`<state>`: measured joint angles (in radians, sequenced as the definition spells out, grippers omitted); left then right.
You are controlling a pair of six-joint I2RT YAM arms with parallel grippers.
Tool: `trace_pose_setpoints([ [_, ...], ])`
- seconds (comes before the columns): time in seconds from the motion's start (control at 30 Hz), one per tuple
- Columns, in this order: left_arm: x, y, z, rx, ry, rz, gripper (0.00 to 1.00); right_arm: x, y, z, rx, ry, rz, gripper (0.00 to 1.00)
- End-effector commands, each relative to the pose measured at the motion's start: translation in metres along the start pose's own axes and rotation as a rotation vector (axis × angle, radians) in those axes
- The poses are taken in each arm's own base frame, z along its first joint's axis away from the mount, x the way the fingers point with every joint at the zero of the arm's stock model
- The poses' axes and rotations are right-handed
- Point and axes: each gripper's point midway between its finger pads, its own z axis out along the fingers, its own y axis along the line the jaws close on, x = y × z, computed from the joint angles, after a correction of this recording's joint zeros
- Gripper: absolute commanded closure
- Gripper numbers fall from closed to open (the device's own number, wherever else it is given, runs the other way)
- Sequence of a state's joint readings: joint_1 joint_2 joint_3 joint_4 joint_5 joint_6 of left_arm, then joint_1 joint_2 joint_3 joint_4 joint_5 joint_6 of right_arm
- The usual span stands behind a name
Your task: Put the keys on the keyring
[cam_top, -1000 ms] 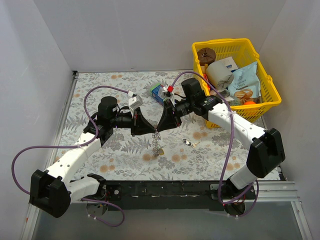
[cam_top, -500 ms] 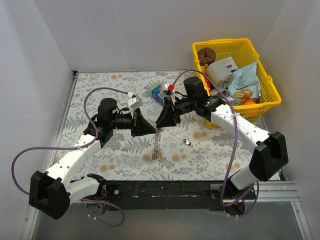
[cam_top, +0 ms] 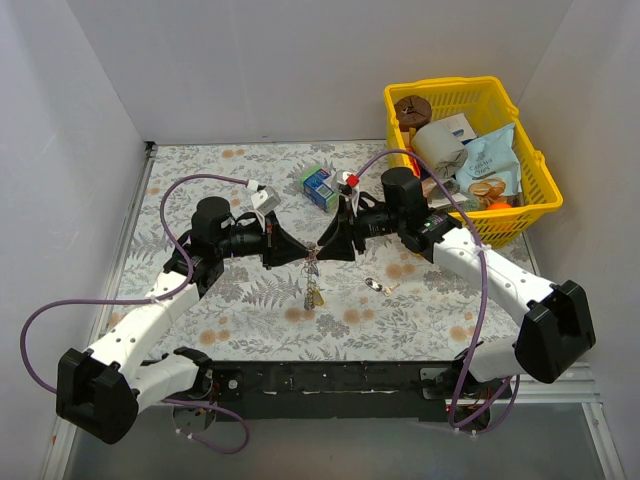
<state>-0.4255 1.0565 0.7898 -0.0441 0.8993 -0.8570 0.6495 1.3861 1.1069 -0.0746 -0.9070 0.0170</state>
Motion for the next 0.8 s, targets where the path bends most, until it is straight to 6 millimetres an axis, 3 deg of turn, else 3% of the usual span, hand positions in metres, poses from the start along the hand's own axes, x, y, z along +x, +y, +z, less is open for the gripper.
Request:
trace_pose_setpoints([
  [0.0, -0.012, -0.004, -0.001, -0.002, -0.036, 0.036, 1.00, -0.020, -0.001, 0.000, 0.027, -0.069, -0.037, 0.48],
  [0.33, -0.011, -0.004, -0.001, 0.003, -0.033, 0.035, 1.00, -0.015, -0.006, 0.011, 0.032, -0.055, -0.009, 0.48],
  [0.57, -0.011, -0.003, -0.001, -0.004, -0.036, 0.036, 1.00, -0.010, -0.007, 0.017, 0.022, -0.033, -0.002, 0.55],
  [0.67, -0.011, -0.003, -0.001, -0.005, -0.039, 0.040, 1.00, -0.009, -0.008, 0.017, 0.023, -0.032, -0.003, 0.70],
  [0.7, -0.011, -0.002, -0.001, -0.007, -0.038, 0.039, 1.00, -0.009, -0.007, 0.018, 0.021, -0.030, -0.001, 0.85],
  [0.77, -0.012, -0.003, -0.001, -0.006, -0.039, 0.040, 1.00, -0.009, -0.007, 0.018, 0.015, -0.028, -0.004, 0.97],
])
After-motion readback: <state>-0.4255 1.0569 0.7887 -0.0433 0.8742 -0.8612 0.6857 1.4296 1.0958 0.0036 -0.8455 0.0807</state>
